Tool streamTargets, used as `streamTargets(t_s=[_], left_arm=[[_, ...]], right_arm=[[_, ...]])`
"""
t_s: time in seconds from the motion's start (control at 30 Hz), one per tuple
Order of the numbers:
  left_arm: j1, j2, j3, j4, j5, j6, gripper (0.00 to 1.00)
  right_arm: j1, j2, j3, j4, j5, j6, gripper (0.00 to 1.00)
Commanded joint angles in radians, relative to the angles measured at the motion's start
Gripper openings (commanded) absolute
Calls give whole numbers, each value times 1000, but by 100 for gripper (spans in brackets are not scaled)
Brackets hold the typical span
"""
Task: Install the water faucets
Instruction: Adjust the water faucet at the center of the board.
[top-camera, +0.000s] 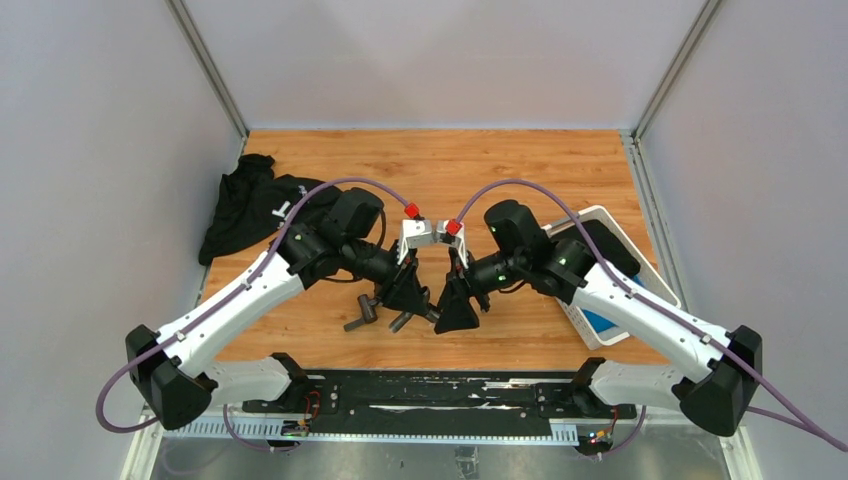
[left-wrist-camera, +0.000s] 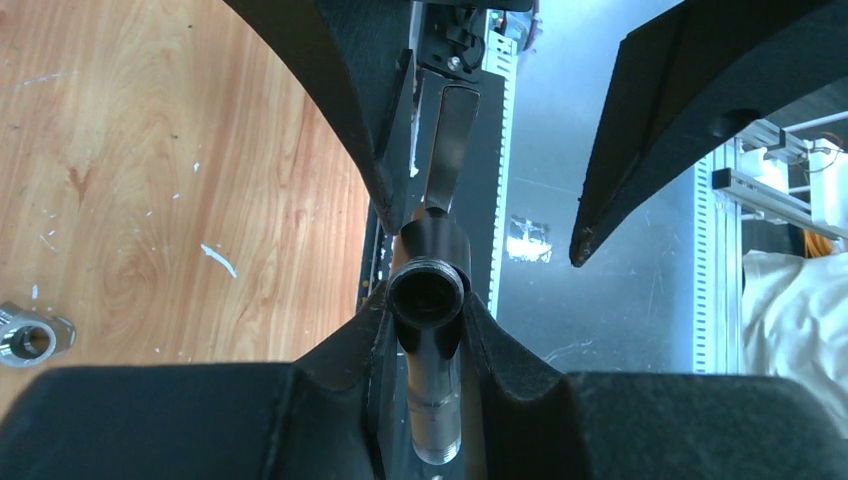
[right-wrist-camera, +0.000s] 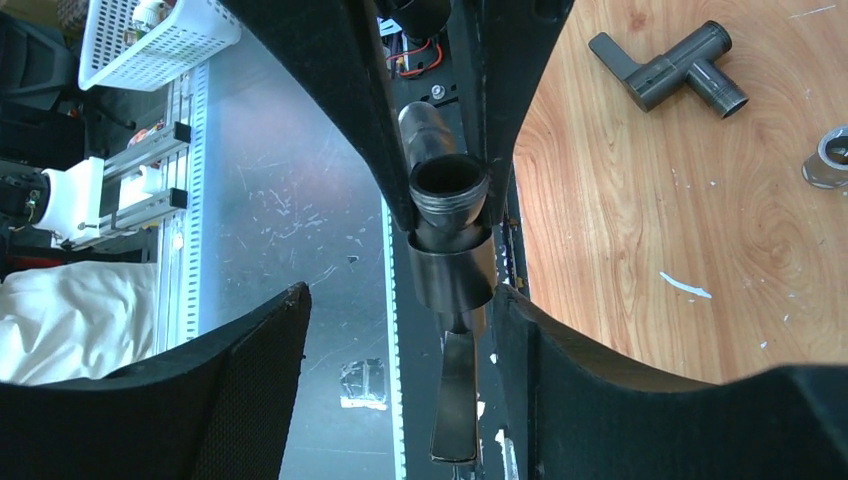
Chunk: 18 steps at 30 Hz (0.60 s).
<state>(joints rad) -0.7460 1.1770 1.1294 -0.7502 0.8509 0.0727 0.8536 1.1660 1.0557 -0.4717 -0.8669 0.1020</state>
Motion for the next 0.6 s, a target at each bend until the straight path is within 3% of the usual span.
streamTargets(t_s=[0.0,0.23,0.57], left_arm=[[-12,8,43,28,66,16,0],[-12,-1,37,28,51,21,0],[-10,-37,-8,80,55,-1,0]], right_arm=[[56,45,19,19,9,-24,65],[61,28,-18,82,73,-3,57],[56,-91,-104,222,43,78,63]])
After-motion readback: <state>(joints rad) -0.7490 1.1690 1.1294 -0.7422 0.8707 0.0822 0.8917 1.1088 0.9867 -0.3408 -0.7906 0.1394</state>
